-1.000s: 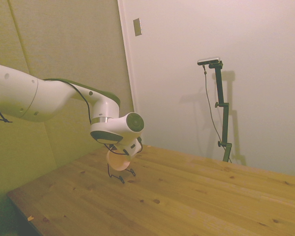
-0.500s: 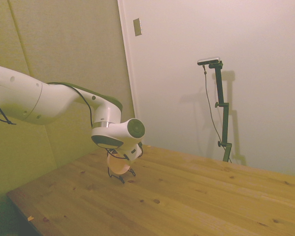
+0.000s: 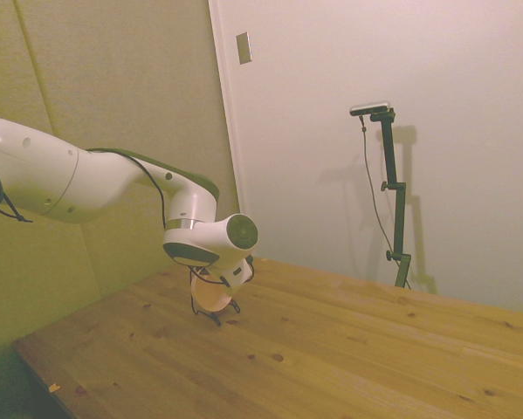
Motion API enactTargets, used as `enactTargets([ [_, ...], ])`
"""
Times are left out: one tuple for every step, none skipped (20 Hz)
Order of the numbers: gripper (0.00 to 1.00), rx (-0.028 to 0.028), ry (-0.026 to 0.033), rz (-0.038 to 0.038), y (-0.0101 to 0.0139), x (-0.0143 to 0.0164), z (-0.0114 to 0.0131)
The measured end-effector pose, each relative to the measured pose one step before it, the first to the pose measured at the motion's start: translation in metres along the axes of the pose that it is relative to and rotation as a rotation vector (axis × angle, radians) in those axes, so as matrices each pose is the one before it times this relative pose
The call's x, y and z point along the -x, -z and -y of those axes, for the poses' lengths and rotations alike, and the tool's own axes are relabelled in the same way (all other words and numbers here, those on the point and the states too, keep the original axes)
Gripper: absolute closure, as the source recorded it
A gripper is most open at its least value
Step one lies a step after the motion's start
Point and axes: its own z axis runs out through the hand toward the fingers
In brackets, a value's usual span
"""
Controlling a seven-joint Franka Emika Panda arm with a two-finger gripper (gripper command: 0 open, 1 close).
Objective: Load the bowl
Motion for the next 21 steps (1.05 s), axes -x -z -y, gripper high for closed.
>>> enactTargets([
  [0.0, -0.00056, -0.00021, 0.00074, -0.00023, 0.00014, -0.00008],
  [0.0, 0.00004, 0.00012, 0.00072, -0.00026, 0.00015, -0.00017],
  [0.0, -0.00063, -0.00013, 0.00117, -0.00016, 0.00015, -0.00004],
  [0.0, -0.00061, 0.00016, 0.00125, -0.00012, 0.00015, 0.0],
  [0.0, -0.0005, 0.00027, 0.00051, 0.00004, 0.00013, -0.00004],
  [0.0, -0.00047, -0.00007, -0.0007, 0.00064, 0.00012, -0.00008],
  [0.0, -0.00111, -0.00051, -0.00231, 0.00166, 0.0, -0.00017],
  [0.0, -0.00274, -0.00016, -0.00489, 0.00347, 0.00003, 0.00021],
  [0.0, -0.0043, -0.00084, -0.00807, 0.00572, 0.00024, -0.00003],
  [0.0, -0.00385, -0.00097, -0.0109, 0.00757, 0.00062, -0.0006],
  [0.0, -0.00425, -0.00061, -0.01571, 0.00996, 0.0009, -0.00071],
  [0.0, -0.00206, 0.00263, -0.02004, 0.01223, 0.00145, 0.00014],
  [0.0, 0.00274, 0.00381, -0.01949, 0.0129, 0.00189, -0.00013],
  [0.0, 0.0085, 0.0019, -0.0219, 0.01365, 0.00278, -0.00042],
  [0.0, 0.01622, -0.00126, -0.03188, 0.01422, 0.00314, -0.00081],
  [0.0, 0.02223, -0.00271, -0.03377, 0.0136, 0.0041, -0.00139],
  [0.0, 0.01975, -0.00377, -0.03098, 0.01263, 0.00534, -0.00161],
  [0.0, 0.01942, -0.00281, -0.02953, 0.01177, 0.00603, -0.00191],
  [0.0, 0.0229, -0.00408, -0.03104, 0.01102, 0.00637, -0.0032],
  [0.0, 0.02183, -0.00365, -0.02605, 0.00999, 0.00738, -0.00436],
  [0.0, 0.01979, -0.00236, -0.02197, 0.00873, 0.00788, -0.00514],
])
